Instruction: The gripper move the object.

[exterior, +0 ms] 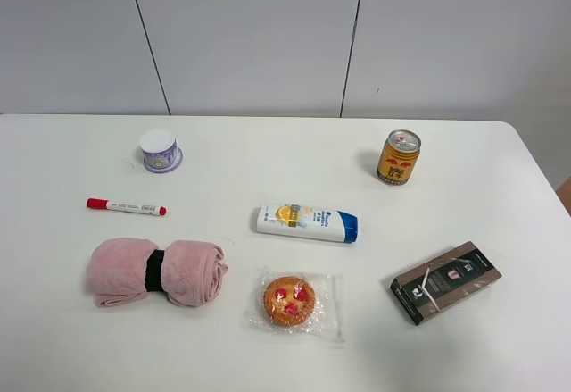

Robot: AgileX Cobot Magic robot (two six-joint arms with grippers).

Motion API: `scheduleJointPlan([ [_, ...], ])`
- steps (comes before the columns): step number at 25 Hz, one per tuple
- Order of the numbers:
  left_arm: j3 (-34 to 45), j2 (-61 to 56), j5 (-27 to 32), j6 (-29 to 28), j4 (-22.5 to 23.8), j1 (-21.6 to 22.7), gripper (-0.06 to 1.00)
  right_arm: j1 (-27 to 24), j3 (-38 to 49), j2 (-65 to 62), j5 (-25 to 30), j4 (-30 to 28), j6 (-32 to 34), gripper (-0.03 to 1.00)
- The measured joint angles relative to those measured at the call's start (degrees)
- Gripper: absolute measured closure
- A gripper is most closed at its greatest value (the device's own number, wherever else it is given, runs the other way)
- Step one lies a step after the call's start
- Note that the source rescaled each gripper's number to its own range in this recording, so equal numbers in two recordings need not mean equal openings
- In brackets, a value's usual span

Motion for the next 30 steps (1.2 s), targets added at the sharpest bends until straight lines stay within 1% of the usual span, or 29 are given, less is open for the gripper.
scheduleJointPlan([
  [5,0.0,-0.02,0.03,0.0,0.0,0.06,0.09,0.0,0.0,0.0,0.0,0.0,0.0,-0.03],
  [7,0.0,-0.02,0.03,0.0,-0.04,0.77,0.09,0.0,0.0,0.0,0.0,0.0,0.0,-0.03],
  [10,0.0,-0.02,0.03,0.04,-0.04,4.38,0.09,0.0,0.0,0.0,0.0,0.0,0.0,-0.03],
  [12,0.0,-0.02,0.03,0.04,-0.04,7.55,0.09,0.0,0.0,0.0,0.0,0.0,0.0,-0.03],
  [14,0.0,-0.02,0.03,0.04,-0.04,9.3,0.09,0.0,0.0,0.0,0.0,0.0,0.0,-0.03],
  [30,0.0,-0.02,0.03,0.04,-0.88,9.59,0.09,0.0,0.0,0.0,0.0,0.0,0.0,-0.03],
])
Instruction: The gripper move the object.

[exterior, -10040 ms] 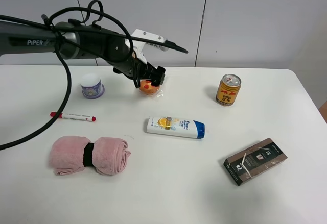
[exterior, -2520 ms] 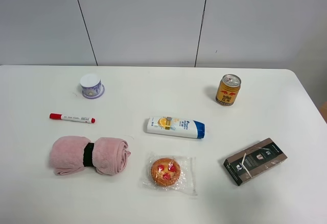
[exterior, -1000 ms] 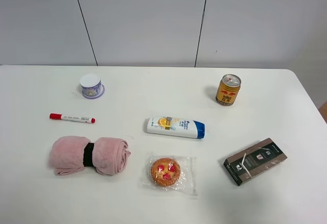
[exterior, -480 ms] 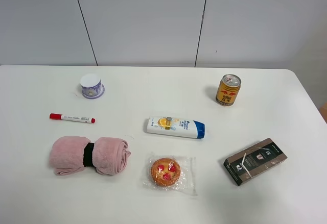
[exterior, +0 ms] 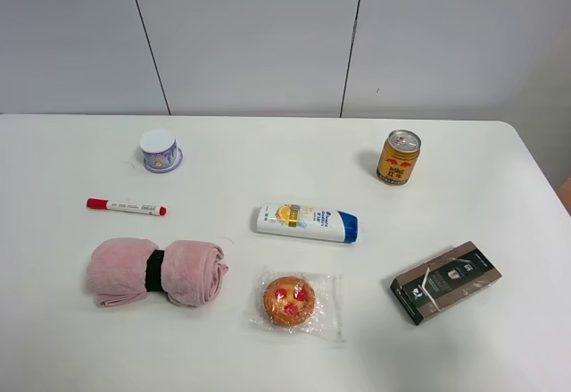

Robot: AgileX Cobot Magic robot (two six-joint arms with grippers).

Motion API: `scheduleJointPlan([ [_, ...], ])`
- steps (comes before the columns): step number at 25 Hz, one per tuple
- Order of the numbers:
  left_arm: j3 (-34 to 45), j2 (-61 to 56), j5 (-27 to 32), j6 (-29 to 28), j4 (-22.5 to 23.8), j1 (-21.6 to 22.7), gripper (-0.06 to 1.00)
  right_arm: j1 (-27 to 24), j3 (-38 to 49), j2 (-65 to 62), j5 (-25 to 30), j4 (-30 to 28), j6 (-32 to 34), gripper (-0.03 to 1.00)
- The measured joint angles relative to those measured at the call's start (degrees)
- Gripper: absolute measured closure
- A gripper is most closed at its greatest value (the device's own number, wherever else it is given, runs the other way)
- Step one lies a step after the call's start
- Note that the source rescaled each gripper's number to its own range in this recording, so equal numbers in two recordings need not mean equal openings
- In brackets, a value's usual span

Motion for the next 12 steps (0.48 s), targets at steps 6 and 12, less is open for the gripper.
scheduleJointPlan([
  [6,0.0,0.0,0.0,0.0,0.0,0.0,0.09,0.0,0.0,0.0,0.0,0.0,0.0,-0.03],
  [12,0.0,0.0,0.0,0.0,0.0,0.0,0.09,0.0,0.0,0.0,0.0,0.0,0.0,-0.03],
])
